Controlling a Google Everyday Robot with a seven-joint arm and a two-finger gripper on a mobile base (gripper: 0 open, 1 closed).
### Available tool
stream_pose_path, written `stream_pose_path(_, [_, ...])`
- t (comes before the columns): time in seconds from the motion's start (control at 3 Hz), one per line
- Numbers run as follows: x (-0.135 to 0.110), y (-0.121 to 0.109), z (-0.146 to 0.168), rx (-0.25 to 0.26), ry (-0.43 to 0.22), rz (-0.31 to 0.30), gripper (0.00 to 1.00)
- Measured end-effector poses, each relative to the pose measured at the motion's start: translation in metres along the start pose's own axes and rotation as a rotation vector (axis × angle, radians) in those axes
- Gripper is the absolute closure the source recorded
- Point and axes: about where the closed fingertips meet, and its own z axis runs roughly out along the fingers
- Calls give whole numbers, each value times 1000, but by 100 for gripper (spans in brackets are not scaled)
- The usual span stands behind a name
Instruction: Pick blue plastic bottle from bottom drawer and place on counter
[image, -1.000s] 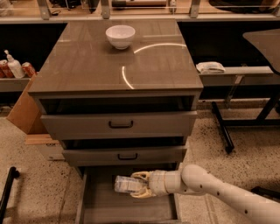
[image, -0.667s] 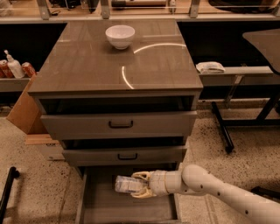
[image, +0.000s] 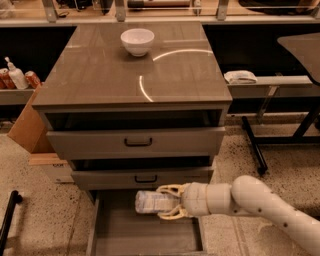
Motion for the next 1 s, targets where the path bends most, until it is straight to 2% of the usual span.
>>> stream_pose_path(0.33, [-47,-21,-45,33,-1,-79,100])
stream_pose_path(0.67, [-47,-21,-45,33,-1,-79,100])
stream_pose_path(1.0, [-62,-41,-66,81,-4,-103,100])
